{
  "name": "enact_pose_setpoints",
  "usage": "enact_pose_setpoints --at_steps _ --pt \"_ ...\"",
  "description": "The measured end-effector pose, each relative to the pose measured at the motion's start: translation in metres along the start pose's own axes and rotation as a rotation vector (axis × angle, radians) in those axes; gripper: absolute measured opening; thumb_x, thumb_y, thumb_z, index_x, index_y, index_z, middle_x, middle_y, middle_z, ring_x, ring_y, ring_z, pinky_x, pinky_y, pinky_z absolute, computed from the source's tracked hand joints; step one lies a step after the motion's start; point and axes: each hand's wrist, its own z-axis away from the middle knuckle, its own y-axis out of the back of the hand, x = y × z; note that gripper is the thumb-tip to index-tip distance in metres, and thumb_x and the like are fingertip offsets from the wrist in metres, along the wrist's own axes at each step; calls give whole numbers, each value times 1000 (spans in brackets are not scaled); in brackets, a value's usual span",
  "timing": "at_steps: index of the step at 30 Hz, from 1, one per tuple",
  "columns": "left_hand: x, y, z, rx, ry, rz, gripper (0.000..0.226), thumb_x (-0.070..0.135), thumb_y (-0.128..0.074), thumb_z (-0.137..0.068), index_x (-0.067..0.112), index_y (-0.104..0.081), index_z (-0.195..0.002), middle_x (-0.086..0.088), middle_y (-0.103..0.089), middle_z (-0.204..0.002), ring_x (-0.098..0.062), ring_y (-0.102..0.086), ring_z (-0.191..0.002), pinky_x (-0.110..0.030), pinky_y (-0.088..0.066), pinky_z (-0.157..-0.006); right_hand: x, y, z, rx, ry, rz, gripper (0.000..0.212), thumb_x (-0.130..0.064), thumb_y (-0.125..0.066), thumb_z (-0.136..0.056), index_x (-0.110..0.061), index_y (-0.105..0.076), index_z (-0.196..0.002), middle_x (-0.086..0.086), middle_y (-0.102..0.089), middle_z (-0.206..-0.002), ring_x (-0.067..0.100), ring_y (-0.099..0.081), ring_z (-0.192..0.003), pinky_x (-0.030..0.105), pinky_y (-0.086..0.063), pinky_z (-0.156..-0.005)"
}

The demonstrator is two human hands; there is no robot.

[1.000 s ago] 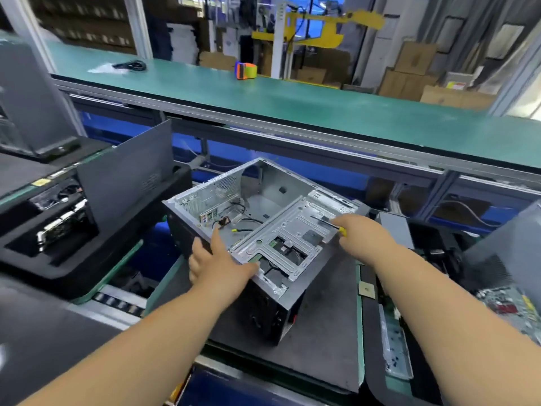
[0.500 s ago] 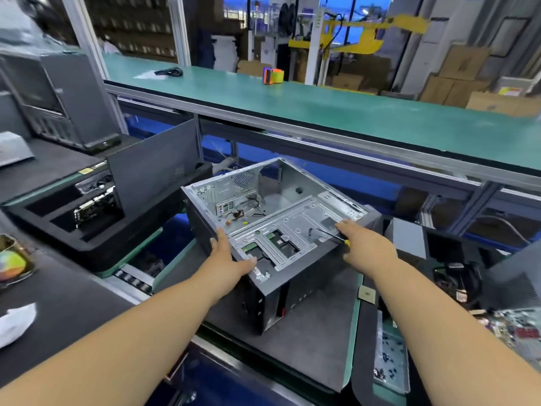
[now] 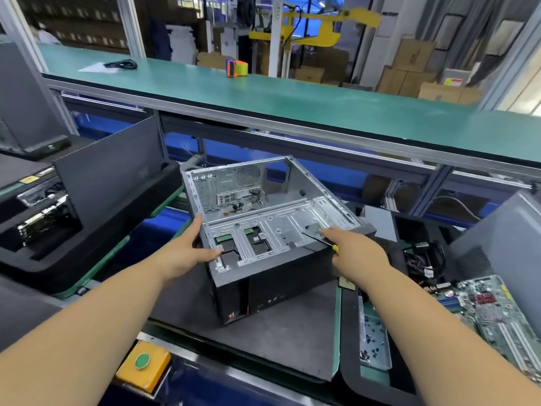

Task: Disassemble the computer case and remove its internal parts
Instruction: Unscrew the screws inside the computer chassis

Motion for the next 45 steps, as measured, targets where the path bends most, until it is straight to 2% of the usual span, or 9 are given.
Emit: enact_pose_setpoints --at_steps 5,11,20,25,30,35,38,41,45 --pt "-5 22 -18 -112 -57 52 137 48 -95 -41 48 -12 -151 16 -34 -153 -6 -34 -140 -39 -26 -119 -8 2 4 32 -35 93 46 -31 -65 -89 -46 -54 -130 -11 -66 -124 21 -62 -110 31 -50 -78" --pt "-7 43 -35 -160 -92 78 116 22 -88 -65 44 -15 -152 14 -33 -153 -5 -32 -141 -35 -26 -118 -31 16 2 -52 -99 145 51 -45 -74 -79 -47 -58 -128 -7 -69 -117 21 -62 -109 32 -52 -80" --pt "-2 83 -60 -298 -139 59 100 1 -74 -79 40 -20 -153 21 -41 -145 19 -46 -115 -7 -44 -85 -83 25 4 -162 -74 276 53 -59 -76 -70 -36 -66 -117 -5 -70 -104 24 -63 -102 34 -54 -82" --pt "2 99 -66 -351 -160 39 96 -3 -73 -79 40 -25 -152 19 -41 -148 -3 -41 -135 -25 -38 -105 -103 20 11 -148 -38 305 46 -60 -74 -71 -33 -68 -107 -4 -69 -95 25 -64 -95 35 -54 -76" --pt "13 92 -54 -167 -161 -31 86 -12 -68 -80 34 -39 -147 13 -46 -145 -12 -45 -133 -26 -46 -98 -106 15 18 -131 -38 258 48 -61 -72 -73 -33 -66 -111 -5 -69 -100 24 -63 -98 35 -55 -79" --pt "27 51 -28 270 -199 -443 63 14 -62 -80 30 -49 -139 -1 -50 -141 -21 -52 -122 -40 -45 -102 -81 31 23 -78 -176 57 31 -59 -61 -84 -38 -71 -104 -9 -68 -100 17 -62 -98 30 -51 -78" --pt "34 21 -21 217 -326 -765 70 33 -61 -88 24 -32 -151 -8 -19 -160 -27 -23 -145 -41 -22 -118 -66 34 22 -57 -270 42 24 -49 -57 -92 -28 -69 -87 -3 -59 -93 22 -60 -92 30 -47 -72" --pt "28 2 -19 193 -321 -955 74 53 -44 -96 22 -14 -156 -9 -4 -164 -27 -7 -150 -40 -8 -121 -63 30 23 -15 -286 29 39 -48 -57 -92 -22 -51 -64 -4 -52 -74 21 -53 -73 28 -35 -56" --pt "18 0 -17 234 -332 -1046 78 61 -32 -96 22 -4 -157 -8 2 -164 -24 -2 -151 -38 -6 -121 -65 22 30 41 -254 52 36 -49 -56 -90 -19 -60 -70 -2 -59 -75 22 -57 -75 28 -39 -57"
